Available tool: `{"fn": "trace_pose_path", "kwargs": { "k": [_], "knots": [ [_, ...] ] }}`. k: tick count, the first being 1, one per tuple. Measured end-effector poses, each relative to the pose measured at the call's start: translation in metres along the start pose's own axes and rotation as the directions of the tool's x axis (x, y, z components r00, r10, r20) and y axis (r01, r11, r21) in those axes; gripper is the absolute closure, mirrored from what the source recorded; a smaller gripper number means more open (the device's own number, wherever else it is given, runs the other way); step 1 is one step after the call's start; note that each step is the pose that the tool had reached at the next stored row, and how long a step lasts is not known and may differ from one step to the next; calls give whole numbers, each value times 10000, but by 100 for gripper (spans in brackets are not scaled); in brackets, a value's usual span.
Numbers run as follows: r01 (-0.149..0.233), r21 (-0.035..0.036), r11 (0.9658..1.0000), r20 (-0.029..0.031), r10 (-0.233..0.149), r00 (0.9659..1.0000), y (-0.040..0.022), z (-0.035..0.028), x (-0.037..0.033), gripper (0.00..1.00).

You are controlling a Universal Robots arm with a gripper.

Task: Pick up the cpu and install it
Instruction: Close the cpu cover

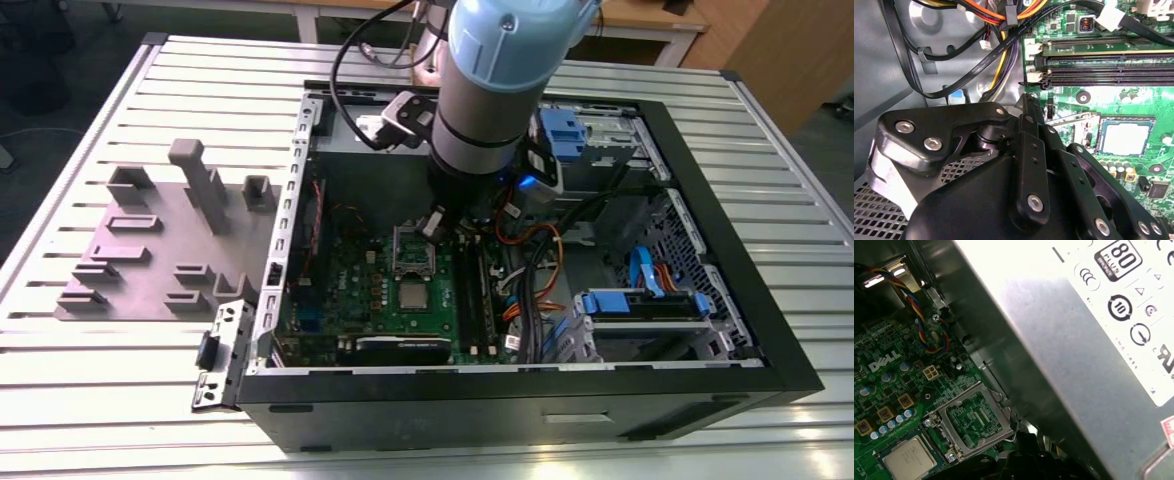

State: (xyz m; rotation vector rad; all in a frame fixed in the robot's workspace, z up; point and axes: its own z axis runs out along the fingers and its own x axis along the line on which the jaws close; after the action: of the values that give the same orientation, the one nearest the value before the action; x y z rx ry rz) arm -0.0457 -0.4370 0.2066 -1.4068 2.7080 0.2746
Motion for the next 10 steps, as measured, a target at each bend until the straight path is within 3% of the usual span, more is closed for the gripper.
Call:
{"fn": "trace_pose_path", "kwargs": {
  "k": [10],
  "knots": [
    [0, 4, 10000, -7, 0, 10000, 24, -32, 9, 89]
  ]
}}
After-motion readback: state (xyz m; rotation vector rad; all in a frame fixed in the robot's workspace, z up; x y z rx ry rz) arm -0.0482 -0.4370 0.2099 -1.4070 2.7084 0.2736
